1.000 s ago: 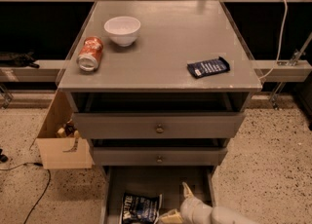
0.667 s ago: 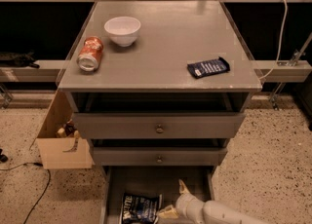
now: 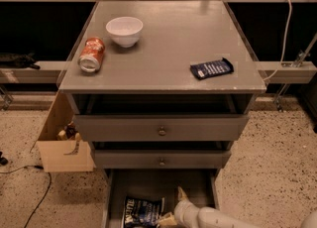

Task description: Pick blue chip bag from bottom drawer and place on counter

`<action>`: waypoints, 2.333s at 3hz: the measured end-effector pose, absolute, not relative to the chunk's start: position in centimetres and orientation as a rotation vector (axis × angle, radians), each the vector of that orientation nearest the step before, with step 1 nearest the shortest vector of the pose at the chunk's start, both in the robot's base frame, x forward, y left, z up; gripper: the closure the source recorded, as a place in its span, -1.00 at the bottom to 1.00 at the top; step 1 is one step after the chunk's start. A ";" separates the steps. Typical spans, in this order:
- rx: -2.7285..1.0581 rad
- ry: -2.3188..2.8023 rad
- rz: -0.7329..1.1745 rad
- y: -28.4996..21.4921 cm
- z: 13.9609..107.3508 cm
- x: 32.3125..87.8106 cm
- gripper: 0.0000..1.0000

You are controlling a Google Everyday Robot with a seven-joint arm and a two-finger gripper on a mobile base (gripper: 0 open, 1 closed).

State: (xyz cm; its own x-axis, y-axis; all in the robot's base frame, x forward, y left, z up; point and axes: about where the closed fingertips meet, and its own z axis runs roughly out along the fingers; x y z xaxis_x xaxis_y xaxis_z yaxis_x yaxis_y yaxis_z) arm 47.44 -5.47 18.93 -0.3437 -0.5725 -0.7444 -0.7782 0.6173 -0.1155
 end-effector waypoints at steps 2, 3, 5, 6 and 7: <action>-1.195 2.021 0.379 0.0 16.4 45.8 -1.00; -1.190 2.029 0.366 0.0 15.8 45.9 -1.00; -1.150 2.063 0.284 -2.3 13.2 46.8 -1.00; -1.150 2.063 0.284 -2.2 13.2 46.8 -0.54; -1.150 2.063 0.284 -2.2 13.2 46.8 -0.05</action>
Offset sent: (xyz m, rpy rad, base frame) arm -0.0243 0.0827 -0.0295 -0.0269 0.0330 0.1835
